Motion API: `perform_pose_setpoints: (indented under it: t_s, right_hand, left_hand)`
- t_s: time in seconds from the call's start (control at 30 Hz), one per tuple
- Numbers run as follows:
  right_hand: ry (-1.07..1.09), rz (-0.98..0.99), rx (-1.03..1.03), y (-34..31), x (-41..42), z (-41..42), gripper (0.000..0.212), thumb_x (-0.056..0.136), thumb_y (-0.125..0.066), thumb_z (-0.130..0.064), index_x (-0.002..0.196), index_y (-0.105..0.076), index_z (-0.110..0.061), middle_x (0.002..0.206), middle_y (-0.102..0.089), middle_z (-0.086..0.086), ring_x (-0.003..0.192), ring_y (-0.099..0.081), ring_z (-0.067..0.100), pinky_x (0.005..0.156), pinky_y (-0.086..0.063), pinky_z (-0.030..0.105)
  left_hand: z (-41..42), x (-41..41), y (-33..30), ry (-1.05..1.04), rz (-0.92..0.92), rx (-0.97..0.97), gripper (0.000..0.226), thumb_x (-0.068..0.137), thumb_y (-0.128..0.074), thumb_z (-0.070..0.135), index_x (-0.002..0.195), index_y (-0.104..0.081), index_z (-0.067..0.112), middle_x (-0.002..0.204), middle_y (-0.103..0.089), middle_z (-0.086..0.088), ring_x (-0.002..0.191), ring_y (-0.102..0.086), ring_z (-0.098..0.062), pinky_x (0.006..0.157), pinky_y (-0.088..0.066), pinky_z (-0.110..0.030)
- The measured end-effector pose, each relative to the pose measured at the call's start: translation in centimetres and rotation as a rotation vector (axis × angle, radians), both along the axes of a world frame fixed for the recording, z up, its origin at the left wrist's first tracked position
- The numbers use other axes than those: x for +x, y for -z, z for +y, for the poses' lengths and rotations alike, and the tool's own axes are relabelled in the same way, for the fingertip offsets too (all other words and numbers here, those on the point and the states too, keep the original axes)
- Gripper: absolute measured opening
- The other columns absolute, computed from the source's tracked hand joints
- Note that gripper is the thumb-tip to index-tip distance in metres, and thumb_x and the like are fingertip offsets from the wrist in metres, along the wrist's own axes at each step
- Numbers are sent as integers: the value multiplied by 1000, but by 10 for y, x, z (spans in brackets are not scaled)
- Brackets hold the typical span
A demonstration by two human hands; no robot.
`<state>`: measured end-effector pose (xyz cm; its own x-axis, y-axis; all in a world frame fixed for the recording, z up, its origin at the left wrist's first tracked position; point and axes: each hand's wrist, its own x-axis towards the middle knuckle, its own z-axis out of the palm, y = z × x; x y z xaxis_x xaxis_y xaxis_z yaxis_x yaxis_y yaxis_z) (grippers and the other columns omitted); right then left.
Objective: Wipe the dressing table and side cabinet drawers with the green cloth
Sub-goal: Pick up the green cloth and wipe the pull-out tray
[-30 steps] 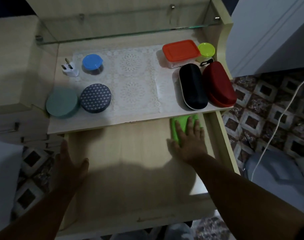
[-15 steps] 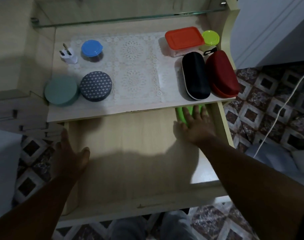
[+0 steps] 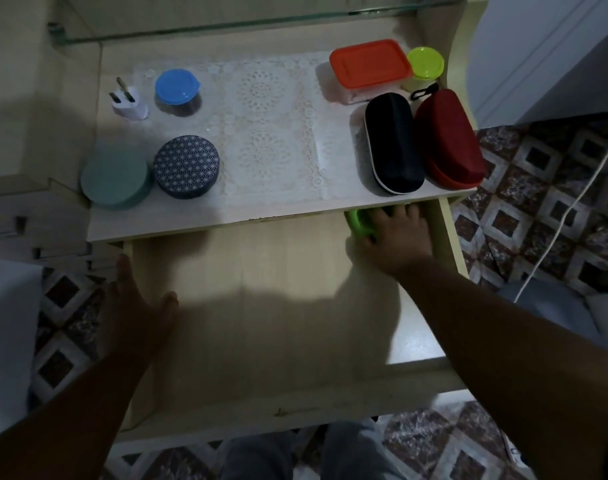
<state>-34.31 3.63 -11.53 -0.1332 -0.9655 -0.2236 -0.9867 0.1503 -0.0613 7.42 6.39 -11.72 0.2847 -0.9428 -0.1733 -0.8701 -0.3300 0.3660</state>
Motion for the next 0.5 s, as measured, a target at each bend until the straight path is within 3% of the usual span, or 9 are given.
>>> perform_pose_setpoints:
  t_s: [0.07,0.13,0.23,0.3,0.37,0.5]
  right_hand:
    - [-101,-148,-56,6,14,0,54,78,-54,-49,116,-62,-11,109,-58,21,102,-55,42,83,-45,42]
    - [-418,-273,-82,12,20,26,47,73,-53,-50,101,-66,-14,95,-63,16,84,-62,39,71,-50,38]
    - [-700,-293,308,2,3,78,24,81,-52,-45,84,-62,-23,89,-67,4,84,-64,30,69,-51,34]
    - [-630,-184,447,-7,-18,100,29,90,-49,-48,85,-61,-23,90,-68,0,87,-66,24,71,-50,31]
    - [-424,-165,437,-9,-35,102,30,95,-49,-49,94,-65,-23,96,-69,0,91,-66,21,76,-52,31]
    - [-30,-310,68,-1,-20,77,17,91,-61,-33,96,-65,-17,88,-70,5,81,-66,28,67,-52,37]
  left_hand:
    - [0,-1,-2,-1,2,0,101,83,-75,27,158,-8,19,150,-35,-30,132,-40,-48,104,-38,-59]
    - [0,-2,-4,3,5,1,102,84,-76,26,158,-7,20,150,-34,-30,133,-40,-48,104,-38,-60]
    - [0,-1,-7,4,2,32,101,81,-71,40,157,-6,23,152,-33,-28,135,-39,-48,106,-38,-61]
    - [1,-4,-9,-18,-14,31,102,73,-62,48,156,-8,23,150,-35,-30,132,-41,-49,104,-39,-61]
    - [2,-7,-10,-27,-18,18,102,71,-60,48,156,-10,21,145,-38,-32,127,-44,-51,101,-40,-61]
    - [3,-6,-8,-34,-14,31,99,81,-70,37,157,-9,22,148,-36,-30,128,-43,-51,101,-39,-61]
